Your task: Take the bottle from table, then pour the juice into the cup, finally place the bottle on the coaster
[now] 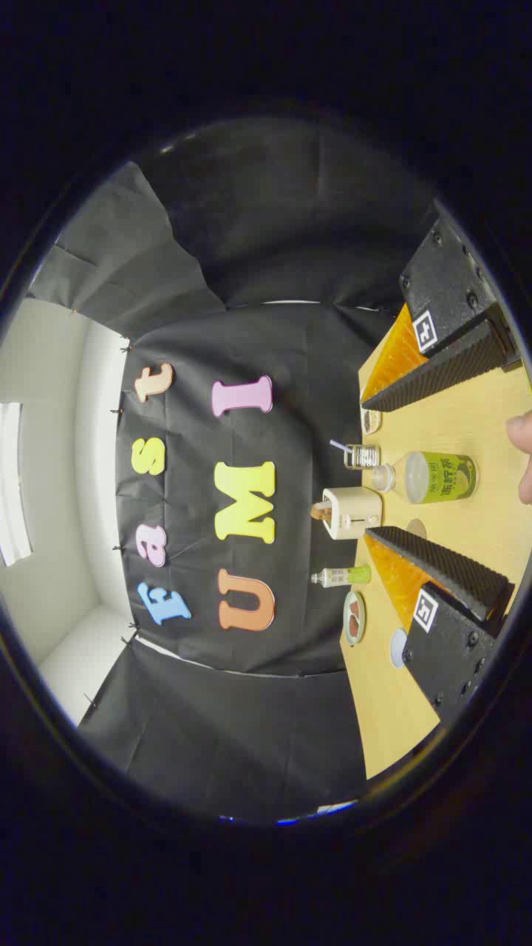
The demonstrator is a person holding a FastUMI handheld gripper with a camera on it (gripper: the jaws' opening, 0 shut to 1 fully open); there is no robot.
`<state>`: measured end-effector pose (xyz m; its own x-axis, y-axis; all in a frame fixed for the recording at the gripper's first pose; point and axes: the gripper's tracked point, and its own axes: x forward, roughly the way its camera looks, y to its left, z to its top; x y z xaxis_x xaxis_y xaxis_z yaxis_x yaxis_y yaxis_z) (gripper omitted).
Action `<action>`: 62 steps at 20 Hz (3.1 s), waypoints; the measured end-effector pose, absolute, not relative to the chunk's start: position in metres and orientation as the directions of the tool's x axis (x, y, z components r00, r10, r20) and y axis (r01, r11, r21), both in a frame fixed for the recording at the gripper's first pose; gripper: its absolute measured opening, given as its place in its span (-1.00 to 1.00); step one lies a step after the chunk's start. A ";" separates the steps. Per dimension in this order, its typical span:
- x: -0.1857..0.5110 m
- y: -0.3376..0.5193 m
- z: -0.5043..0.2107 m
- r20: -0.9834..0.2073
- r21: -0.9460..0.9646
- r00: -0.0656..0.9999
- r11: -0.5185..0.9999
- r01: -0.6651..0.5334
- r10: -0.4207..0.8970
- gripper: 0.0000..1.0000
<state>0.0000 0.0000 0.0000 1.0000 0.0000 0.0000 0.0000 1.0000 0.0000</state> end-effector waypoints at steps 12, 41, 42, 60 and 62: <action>0.004 -0.017 -0.009 -0.022 -0.004 0.999 0.999 0.044 -0.044 1.00; 0.072 0.000 -0.122 -0.237 -0.002 0.971 1.000 -0.028 0.027 1.00; 0.077 0.001 -0.128 -0.253 0.005 0.967 1.000 -0.023 0.024 1.00; 0.107 0.010 -0.124 -0.296 0.003 0.955 1.000 0.005 -0.004 0.59; 0.110 0.016 -0.105 -0.267 -0.059 0.964 0.998 -0.008 -0.008 0.55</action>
